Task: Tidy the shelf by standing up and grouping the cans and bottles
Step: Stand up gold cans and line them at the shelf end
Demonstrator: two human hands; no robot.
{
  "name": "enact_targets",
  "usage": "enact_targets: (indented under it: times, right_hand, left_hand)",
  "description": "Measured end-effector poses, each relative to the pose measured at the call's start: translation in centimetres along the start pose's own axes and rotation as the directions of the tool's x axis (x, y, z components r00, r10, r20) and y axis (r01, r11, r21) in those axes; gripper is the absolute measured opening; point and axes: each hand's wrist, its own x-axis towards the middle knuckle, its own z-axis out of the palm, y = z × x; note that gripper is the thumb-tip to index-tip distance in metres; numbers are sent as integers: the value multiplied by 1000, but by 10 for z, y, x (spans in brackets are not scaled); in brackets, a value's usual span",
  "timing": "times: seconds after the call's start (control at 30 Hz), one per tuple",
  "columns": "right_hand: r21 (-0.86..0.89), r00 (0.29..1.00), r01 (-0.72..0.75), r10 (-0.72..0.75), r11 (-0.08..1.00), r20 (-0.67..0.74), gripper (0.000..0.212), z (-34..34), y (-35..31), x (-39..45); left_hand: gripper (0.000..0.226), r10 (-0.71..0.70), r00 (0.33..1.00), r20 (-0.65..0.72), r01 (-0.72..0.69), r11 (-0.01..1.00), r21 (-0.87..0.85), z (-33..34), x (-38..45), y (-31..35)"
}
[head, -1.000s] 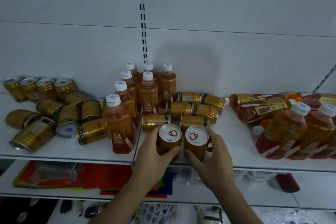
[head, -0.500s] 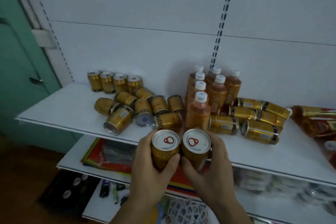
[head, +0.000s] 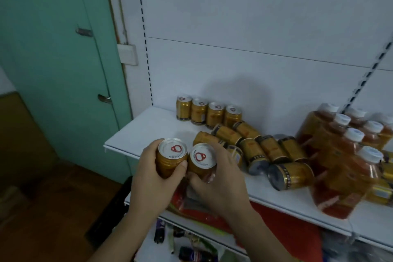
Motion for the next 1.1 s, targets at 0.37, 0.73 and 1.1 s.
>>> enact_targets:
  times: [0.37, 0.73, 1.1]
  right_hand:
    - [-127, 998, 25, -18, 992, 54, 55, 112, 7, 166]
    - [-263, 990, -90, 115, 961, 82, 79, 175, 0, 225]
    - [-571, 975, -205, 116, 795, -188, 95, 195, -24, 225]
  left_hand:
    - [48, -155, 988, 20, 151, 979, 136, -21, 161, -84]
    - [53, -148, 986, 81, 133, 978, 161, -21, 252, -168]
    - [75, -24, 946, 323, -32, 985, 168, -22, 293, -195]
